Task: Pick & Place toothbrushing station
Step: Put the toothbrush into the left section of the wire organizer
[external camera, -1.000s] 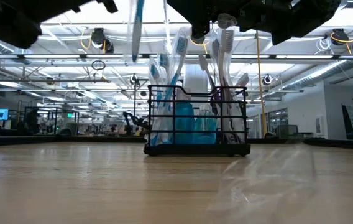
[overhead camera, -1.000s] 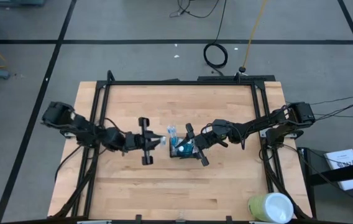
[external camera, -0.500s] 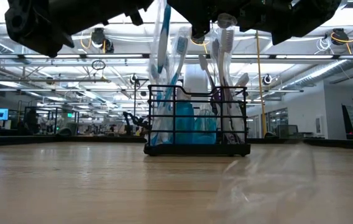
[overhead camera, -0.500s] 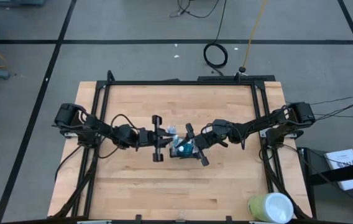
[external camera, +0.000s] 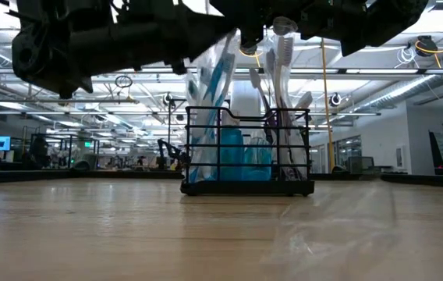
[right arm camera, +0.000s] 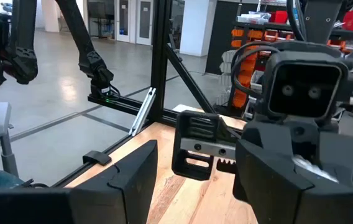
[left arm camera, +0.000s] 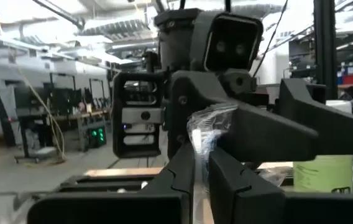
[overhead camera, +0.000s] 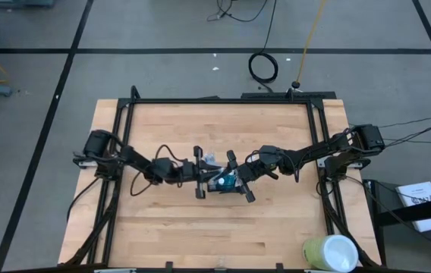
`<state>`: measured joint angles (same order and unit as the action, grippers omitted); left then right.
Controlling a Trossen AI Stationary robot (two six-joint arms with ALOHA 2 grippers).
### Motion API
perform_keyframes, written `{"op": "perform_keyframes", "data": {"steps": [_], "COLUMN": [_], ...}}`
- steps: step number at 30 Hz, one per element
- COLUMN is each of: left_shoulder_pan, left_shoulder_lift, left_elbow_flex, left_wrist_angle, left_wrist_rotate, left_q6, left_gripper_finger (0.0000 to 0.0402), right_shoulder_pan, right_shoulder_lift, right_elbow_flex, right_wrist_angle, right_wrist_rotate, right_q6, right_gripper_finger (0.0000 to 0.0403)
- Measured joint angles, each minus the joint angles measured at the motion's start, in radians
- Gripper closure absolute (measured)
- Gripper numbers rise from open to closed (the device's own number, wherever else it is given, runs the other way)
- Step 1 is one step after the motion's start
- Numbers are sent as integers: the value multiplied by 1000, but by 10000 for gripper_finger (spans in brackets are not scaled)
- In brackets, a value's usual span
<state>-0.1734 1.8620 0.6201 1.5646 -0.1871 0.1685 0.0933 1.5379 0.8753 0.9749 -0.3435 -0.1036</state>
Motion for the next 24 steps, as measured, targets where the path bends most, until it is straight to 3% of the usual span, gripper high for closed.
{"op": "perform_keyframes", "data": {"steps": [4, 9, 13, 18, 24], "left_shoulder_pan": [7, 7, -11, -50, -95], "left_shoulder_lift": [9, 9, 9, 6, -52], "left_elbow_flex": [0, 0, 0, 0, 0], "left_wrist_angle": [1, 1, -1, 0, -10], "left_wrist_rotate": [-4, -14, -105, -215, -398], "left_q6": [-74, -98, -77, 69, 196], "left_gripper_finger": [363, 305, 236, 147, 89], "right_shoulder_pan": [0, 0, 0, 0, 0], "right_shoulder_lift": [0, 0, 0, 0, 0], "right_elbow_flex": [0, 0, 0, 0, 0], "right_wrist_angle": [0, 0, 0, 0, 0], "right_wrist_rotate": [0, 0, 0, 0, 0], "right_q6": [0, 0, 0, 0, 0], "right_gripper_finger": [192, 192, 192, 192, 192]}}
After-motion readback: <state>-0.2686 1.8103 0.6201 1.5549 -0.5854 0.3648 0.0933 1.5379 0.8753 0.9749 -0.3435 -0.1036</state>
